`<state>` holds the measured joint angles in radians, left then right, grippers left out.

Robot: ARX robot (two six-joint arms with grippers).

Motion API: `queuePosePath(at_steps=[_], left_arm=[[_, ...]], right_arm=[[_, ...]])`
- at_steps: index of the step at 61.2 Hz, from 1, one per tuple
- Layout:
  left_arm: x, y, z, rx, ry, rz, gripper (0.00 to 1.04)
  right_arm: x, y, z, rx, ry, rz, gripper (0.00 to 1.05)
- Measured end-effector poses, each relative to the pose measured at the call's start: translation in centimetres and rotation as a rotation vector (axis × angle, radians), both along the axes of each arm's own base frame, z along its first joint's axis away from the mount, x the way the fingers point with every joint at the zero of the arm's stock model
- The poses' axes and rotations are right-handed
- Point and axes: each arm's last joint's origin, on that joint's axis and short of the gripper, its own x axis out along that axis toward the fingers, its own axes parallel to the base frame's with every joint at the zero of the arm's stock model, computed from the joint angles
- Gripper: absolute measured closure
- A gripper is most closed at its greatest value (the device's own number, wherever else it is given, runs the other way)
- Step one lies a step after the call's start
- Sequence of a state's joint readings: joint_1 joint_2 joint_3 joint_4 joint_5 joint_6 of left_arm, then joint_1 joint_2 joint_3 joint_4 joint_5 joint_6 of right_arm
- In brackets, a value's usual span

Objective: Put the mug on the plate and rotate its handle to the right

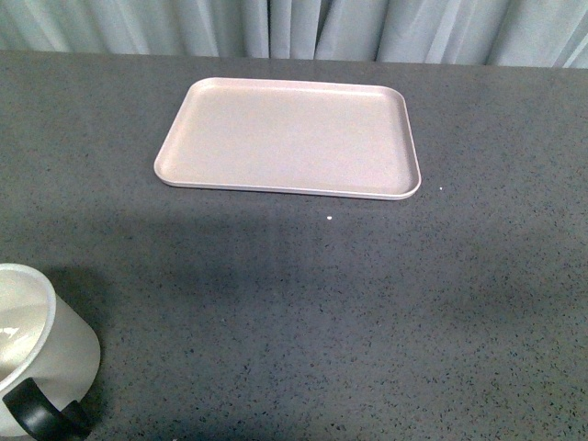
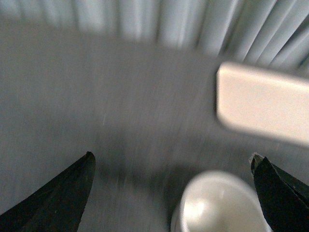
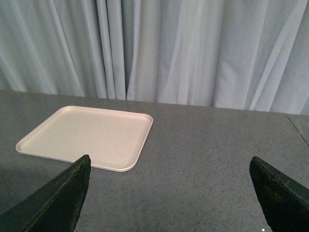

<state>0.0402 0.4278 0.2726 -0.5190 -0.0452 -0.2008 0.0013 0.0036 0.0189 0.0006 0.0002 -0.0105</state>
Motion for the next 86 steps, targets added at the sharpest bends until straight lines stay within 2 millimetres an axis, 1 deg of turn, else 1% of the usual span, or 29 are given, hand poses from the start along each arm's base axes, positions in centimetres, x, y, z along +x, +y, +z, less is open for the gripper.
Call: queuePosePath(at_steps=[2, 4, 13, 20, 26, 40, 54, 64, 86], left_arm=[[0.5, 0.1, 0.1, -0.008, 0.044, 0.0, 0.09], [1.5, 0.3, 0.5, -0.008, 0.072, -0.022, 0.09], [4.9, 0.7, 1.8, 0.088, 0.09, -0.147, 0.09], [6.4, 0.6, 1.8, 0.154, 0.125, -0.249, 0.09], [7.4, 0.5, 1.3, 0.193, 0.162, -0.308, 0.09], [9.1, -0.5, -0.4, 0.192, 0.2, -0.416, 0.09], [10.6, -0.9, -2.5, 0.175, 0.25, -0.443, 0.09], [11.1, -0.9, -3.8, 0.158, 0.294, -0.457, 0.09], [11.7, -0.4, -5.8, 0.146, 0.359, -0.475, 0.09]], right_arm=[[0.0, 0.0, 0.0, 0.0, 0.0, 0.0, 0.09], [0.0, 0.0, 0.0, 0.0, 0.0, 0.0, 0.09], [0.0, 0.0, 0.0, 0.0, 0.0, 0.0, 0.09], [0.0, 0.0, 0.0, 0.0, 0.0, 0.0, 0.09], [0.0, 0.0, 0.0, 0.0, 0.0, 0.0, 0.09], [0.0, 0.0, 0.0, 0.0, 0.0, 0.0, 0.09], [0.0, 0.0, 0.0, 0.0, 0.0, 0.0, 0.09], [0.0, 0.0, 0.0, 0.0, 0.0, 0.0, 0.09], [0.0, 0.0, 0.0, 0.0, 0.0, 0.0, 0.09]])
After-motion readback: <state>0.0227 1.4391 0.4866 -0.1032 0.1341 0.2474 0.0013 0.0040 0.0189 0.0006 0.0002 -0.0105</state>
